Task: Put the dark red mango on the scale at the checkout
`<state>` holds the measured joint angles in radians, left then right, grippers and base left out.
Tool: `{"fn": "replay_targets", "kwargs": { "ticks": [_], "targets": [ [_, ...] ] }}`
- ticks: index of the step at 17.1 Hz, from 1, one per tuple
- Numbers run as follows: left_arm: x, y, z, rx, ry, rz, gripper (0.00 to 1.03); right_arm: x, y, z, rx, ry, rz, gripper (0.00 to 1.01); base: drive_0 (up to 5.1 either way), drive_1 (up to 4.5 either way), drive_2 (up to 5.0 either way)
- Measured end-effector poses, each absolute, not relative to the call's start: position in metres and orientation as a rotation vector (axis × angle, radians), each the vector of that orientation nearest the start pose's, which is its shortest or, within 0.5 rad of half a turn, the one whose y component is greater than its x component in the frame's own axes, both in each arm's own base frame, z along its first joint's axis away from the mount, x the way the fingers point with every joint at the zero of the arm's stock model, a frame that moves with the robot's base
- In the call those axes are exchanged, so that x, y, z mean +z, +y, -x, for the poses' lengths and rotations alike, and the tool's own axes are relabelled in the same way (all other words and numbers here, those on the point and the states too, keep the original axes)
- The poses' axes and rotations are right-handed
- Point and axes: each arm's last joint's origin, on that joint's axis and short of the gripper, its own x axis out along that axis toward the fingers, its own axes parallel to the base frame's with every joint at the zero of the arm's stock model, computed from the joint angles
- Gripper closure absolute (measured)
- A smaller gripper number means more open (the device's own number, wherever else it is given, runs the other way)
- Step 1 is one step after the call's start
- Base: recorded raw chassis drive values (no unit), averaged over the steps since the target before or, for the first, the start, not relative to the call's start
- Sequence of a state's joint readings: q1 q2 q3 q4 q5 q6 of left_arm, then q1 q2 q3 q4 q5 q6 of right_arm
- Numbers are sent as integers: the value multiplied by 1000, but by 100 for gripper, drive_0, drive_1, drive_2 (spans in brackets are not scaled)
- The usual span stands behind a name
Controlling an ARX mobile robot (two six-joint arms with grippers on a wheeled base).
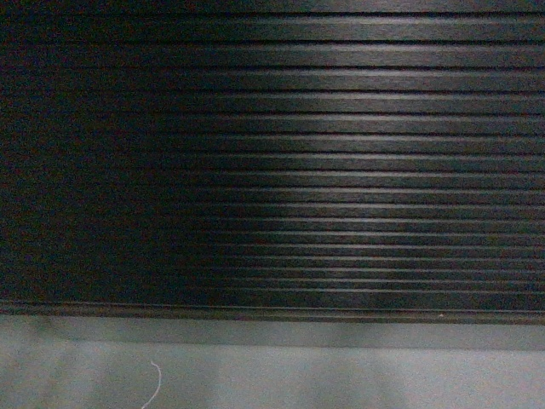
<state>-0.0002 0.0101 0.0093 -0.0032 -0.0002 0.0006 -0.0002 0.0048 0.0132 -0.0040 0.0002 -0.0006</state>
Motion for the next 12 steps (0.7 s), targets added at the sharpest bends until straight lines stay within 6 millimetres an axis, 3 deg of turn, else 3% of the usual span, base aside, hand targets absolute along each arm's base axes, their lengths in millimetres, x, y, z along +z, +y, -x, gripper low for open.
{"fn": "replay_targets", "kwargs": {
  "ticks": [6, 12],
  "targets": [
    [166, 0, -98, 0, 3, 0, 5, 167, 0, -97, 0, -5, 1, 3, 8, 250, -233],
    [166, 0, -98, 0, 4, 0, 5, 167, 0, -97, 0, -4, 1, 3, 0, 0, 0]
  ]
}}
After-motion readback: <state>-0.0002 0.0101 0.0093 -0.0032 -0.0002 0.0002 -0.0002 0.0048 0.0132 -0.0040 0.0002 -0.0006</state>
